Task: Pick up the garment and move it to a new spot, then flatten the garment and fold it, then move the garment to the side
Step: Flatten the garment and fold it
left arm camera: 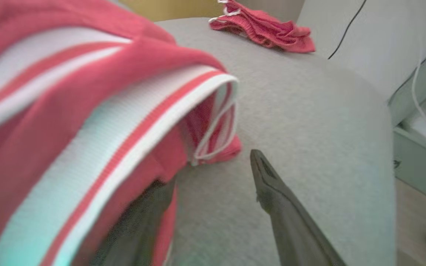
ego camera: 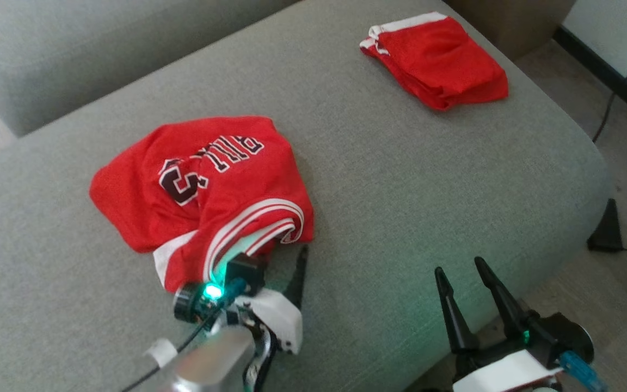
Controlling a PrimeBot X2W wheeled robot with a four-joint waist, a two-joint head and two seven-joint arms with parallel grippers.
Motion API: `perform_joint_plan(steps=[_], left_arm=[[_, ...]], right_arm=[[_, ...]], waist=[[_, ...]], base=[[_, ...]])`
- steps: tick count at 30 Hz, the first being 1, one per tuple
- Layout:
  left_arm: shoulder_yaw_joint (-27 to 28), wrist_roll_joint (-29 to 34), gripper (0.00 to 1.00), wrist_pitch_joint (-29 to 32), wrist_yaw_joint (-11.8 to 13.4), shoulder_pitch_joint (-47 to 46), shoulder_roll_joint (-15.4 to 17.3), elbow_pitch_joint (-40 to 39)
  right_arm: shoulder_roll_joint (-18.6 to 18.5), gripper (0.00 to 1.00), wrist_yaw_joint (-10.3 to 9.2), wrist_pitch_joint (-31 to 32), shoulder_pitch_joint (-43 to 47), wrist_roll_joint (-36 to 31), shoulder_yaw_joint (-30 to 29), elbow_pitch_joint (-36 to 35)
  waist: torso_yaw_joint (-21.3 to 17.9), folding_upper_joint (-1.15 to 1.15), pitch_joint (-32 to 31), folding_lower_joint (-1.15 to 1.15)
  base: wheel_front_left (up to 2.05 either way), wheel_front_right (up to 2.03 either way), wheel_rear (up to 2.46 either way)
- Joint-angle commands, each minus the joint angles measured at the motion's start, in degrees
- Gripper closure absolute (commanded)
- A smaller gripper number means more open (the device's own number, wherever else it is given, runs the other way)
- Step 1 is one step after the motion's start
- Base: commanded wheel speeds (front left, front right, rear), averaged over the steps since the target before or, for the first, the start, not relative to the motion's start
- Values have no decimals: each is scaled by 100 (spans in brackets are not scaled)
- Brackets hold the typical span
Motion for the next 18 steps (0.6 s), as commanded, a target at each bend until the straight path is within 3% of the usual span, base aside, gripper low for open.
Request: perform_joint_plan(steps=[1, 4, 7, 8, 10, 12, 18], left_arm=[[65, 1, 0, -44, 125, -335, 13, -22], [-7, -10, 0, -52, 354, -622, 13, 112], [-60, 4, 0, -55, 312, -765, 13, 44], [-73, -18, 18, -55, 257, -784, 13, 15], [-193, -91, 100, -56, 3, -792, 13, 0], [-379, -244, 100, -28, -293, -814, 13, -32], [-638, -540, 100, -45, -753, -1621, 13, -689]], right_arm=[[19, 0, 39, -23, -230, 64, 155, -169], [39, 0, 39, -23, -311, 79, 161, -157], [56, 0, 39, -23, -374, 86, 172, -141], [60, 0, 39, -23, -387, 87, 180, -132], [67, 0, 39, -23, -410, 88, 193, -114], [74, 0, 39, -23, -415, 92, 193, -94], [90, 0, 39, -23, -354, 112, 139, -63]], waist=[[-22, 0, 83, -1], [-16, 0, 171, -1], [-20, 0, 202, -1], [-23, 0, 208, -1], [-32, 0, 203, -1], [-34, 0, 159, -1], [90, 0, -121, -1]], base=[[0, 0, 0], [0, 0, 0], [0, 0, 0], [0, 0, 0], [0, 0, 0], [0, 0, 0], [0, 0, 0]])
